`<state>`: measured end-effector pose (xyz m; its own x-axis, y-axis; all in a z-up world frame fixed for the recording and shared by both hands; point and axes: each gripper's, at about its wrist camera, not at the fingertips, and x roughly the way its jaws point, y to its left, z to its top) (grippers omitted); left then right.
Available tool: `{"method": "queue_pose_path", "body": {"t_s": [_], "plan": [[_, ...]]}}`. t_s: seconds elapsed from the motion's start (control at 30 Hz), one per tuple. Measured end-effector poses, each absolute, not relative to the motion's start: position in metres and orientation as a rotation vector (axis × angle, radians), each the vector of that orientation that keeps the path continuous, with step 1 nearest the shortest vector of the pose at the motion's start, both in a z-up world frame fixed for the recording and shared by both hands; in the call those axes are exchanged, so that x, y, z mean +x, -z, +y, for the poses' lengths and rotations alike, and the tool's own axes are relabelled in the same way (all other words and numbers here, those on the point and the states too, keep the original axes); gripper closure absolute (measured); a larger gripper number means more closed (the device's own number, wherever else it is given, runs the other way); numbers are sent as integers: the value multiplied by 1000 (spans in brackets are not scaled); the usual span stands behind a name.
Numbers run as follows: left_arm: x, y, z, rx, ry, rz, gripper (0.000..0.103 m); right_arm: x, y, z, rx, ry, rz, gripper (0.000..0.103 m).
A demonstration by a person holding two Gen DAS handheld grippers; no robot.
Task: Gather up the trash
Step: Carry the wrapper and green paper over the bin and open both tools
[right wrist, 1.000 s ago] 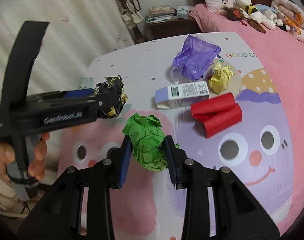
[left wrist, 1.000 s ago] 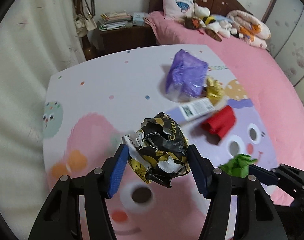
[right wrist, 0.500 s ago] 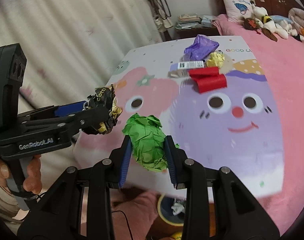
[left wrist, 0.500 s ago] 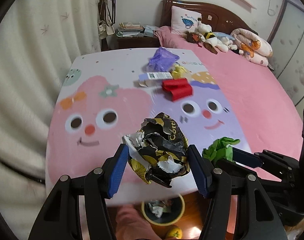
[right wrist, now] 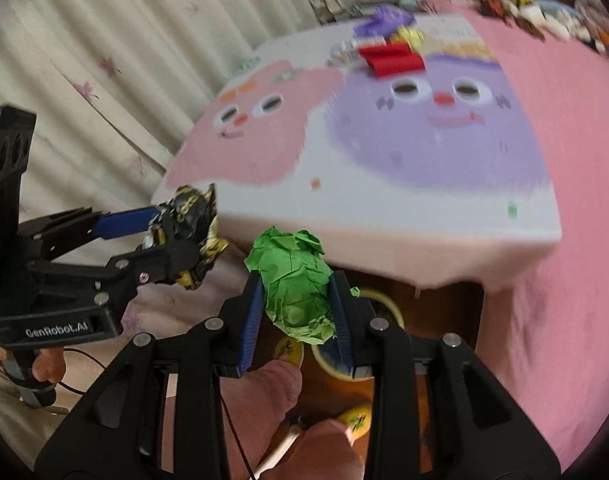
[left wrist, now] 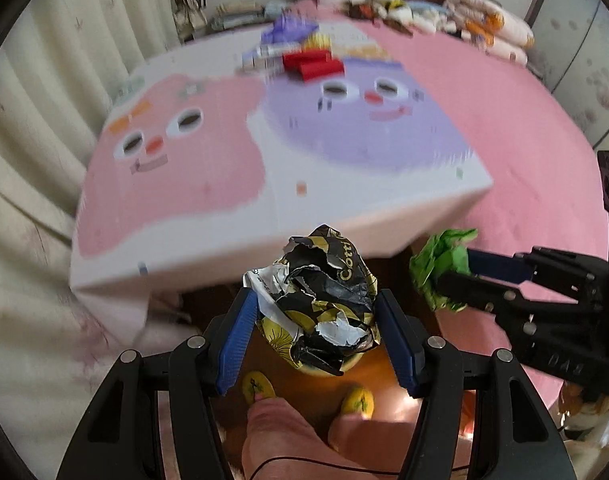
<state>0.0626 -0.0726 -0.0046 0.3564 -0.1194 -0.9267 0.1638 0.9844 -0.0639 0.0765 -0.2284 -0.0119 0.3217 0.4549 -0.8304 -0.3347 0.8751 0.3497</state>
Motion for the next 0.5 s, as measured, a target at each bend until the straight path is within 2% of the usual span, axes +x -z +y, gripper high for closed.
{"method": "queue_pose_path", "body": {"t_s": [0.23, 0.5], "plan": [[37, 90, -66, 32, 220, 1309, 42, 52, 102, -231, 184, -438, 1272, 73], [39, 229, -68, 8, 225, 1413, 41, 51, 242, -241, 293, -268, 1413, 73]]}}
